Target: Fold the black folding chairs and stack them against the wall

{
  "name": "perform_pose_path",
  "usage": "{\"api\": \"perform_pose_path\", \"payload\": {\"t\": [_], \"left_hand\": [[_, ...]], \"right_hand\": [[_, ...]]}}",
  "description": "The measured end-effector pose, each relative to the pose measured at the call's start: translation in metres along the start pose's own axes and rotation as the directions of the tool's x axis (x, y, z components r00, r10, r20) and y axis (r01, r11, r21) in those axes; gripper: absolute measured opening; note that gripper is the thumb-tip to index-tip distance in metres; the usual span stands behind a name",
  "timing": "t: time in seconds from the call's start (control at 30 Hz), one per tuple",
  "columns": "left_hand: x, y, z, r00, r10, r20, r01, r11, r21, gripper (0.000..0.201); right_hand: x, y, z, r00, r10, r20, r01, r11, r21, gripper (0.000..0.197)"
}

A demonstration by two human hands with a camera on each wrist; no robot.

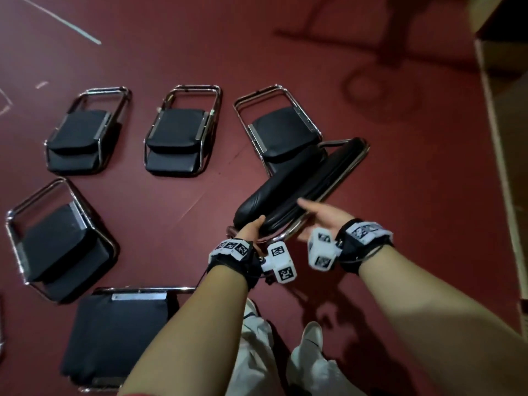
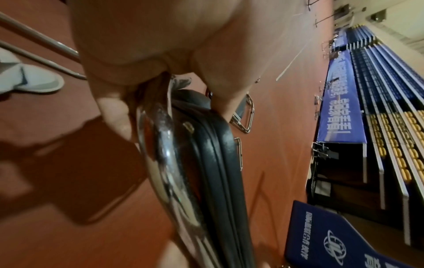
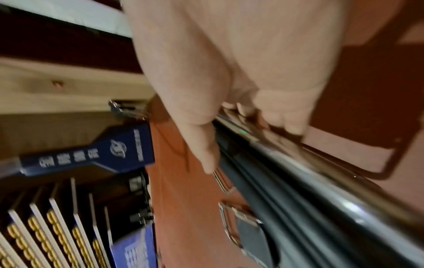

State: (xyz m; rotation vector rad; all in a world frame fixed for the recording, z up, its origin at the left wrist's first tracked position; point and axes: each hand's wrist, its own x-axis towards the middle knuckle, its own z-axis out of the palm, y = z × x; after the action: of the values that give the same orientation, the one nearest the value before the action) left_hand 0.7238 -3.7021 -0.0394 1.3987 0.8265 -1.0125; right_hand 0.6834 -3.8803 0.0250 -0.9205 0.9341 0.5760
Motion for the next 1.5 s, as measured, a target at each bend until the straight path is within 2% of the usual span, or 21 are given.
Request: {"api": "perform_pose_path", "payload": {"t": [0.07,0.17,0.23,0.33,0.4,0.43,0.53,0.57,0.6,0.67,0.73,0.8,0.93,0.97,1.07,1.1,1.3,1.4,1.5], "left_hand": [[-0.005,0.016,0.002,1.000,-0.011,0.006,0.012,1.000,-0.021,0.067],[-0.011,0.042,-0.001,0.996,-0.017,0.087,0.016,1.000,0.013,0.067],[-0.015,0.056,-0.004,0.987,-0.041,0.156,0.032,0.998,0.060,0.070],[-0.005,0.075,-0.013,0.971,-0.061,0.232,0.013,0.979,0.203,0.056],[-0.003,0.085,-0.022,0.971,-0.065,0.229,-0.018,0.940,0.341,0.061],[0.008,0.091,-0.026,0.976,-0.027,0.214,-0.058,0.924,0.378,0.063],[-0.009,0.116,-0.034,0.980,-0.068,0.189,-0.032,0.877,0.479,0.034],[-0.012,0.125,-0.036,0.984,-0.066,0.165,-0.023,0.874,0.486,0.031],[-0.012,0.136,-0.036,0.992,-0.025,0.120,-0.040,0.860,0.509,0.032],[-0.007,0.163,-0.030,0.988,0.143,0.056,-0.151,0.848,0.507,0.022],[-0.001,0.190,-0.016,0.956,0.294,0.013,-0.253,0.798,0.546,0.032],[0.011,0.216,0.002,0.922,0.387,0.024,-0.337,0.768,0.545,0.036],[0.025,0.258,0.047,0.825,0.559,0.085,-0.505,0.660,0.557,0.019],[0.028,0.267,0.061,0.814,0.571,0.109,-0.522,0.636,0.568,0.018],[0.035,0.289,0.091,0.800,0.579,0.159,-0.543,0.584,0.603,0.015],[0.039,0.299,0.100,0.798,0.576,0.176,-0.548,0.573,0.610,0.013],[0.046,0.349,0.150,0.768,0.594,0.241,-0.599,0.531,0.599,0.016],[0.057,0.373,0.166,0.752,0.585,0.305,-0.612,0.445,0.654,0.017],[0.076,0.399,0.191,0.741,0.540,0.399,-0.630,0.353,0.692,0.019]], "right_hand": [[0.005,0.004,0.022,0.998,0.062,0.022,-0.060,0.995,-0.076,0.043],[0.004,-0.014,0.045,0.999,-0.027,-0.045,0.021,0.993,-0.120,0.037],[0.005,-0.029,0.050,0.995,-0.064,-0.076,0.053,0.990,-0.132,0.025],[0.011,-0.047,0.052,0.983,-0.110,-0.149,0.081,0.978,-0.190,0.022],[0.016,-0.059,0.051,0.972,-0.136,-0.191,0.095,0.973,-0.210,0.024],[0.020,-0.064,0.050,0.968,-0.142,-0.207,0.098,0.973,-0.209,0.025],[0.031,-0.080,0.040,0.941,-0.152,-0.303,0.100,0.978,-0.181,0.035],[0.034,-0.084,0.036,0.926,-0.163,-0.340,0.108,0.979,-0.175,0.042],[0.036,-0.089,0.031,0.910,-0.181,-0.373,0.122,0.977,-0.177,0.048],[0.035,-0.101,0.023,0.878,-0.221,-0.425,0.147,0.968,-0.202,0.049],[0.032,-0.117,0.016,0.848,-0.261,-0.461,0.169,0.958,-0.232,0.047],[0.038,-0.135,0.000,0.842,-0.264,-0.471,0.158,0.954,-0.253,0.050],[0.057,-0.168,-0.042,0.869,-0.226,-0.440,0.104,0.953,-0.284,0.070],[0.058,-0.178,-0.051,0.874,-0.222,-0.432,0.097,0.951,-0.292,0.066],[0.047,-0.202,-0.058,0.887,-0.257,-0.383,0.129,0.935,-0.330,0.036],[0.049,-0.209,-0.063,0.897,-0.264,-0.354,0.139,0.929,-0.343,0.033],[0.067,-0.237,-0.084,0.916,-0.282,-0.286,0.124,0.876,-0.467,0.053],[0.062,-0.247,-0.083,0.913,-0.290,-0.288,0.102,0.845,-0.525,0.064],[0.059,-0.253,-0.083,0.865,-0.316,-0.390,0.052,0.830,-0.556,0.082]]}}
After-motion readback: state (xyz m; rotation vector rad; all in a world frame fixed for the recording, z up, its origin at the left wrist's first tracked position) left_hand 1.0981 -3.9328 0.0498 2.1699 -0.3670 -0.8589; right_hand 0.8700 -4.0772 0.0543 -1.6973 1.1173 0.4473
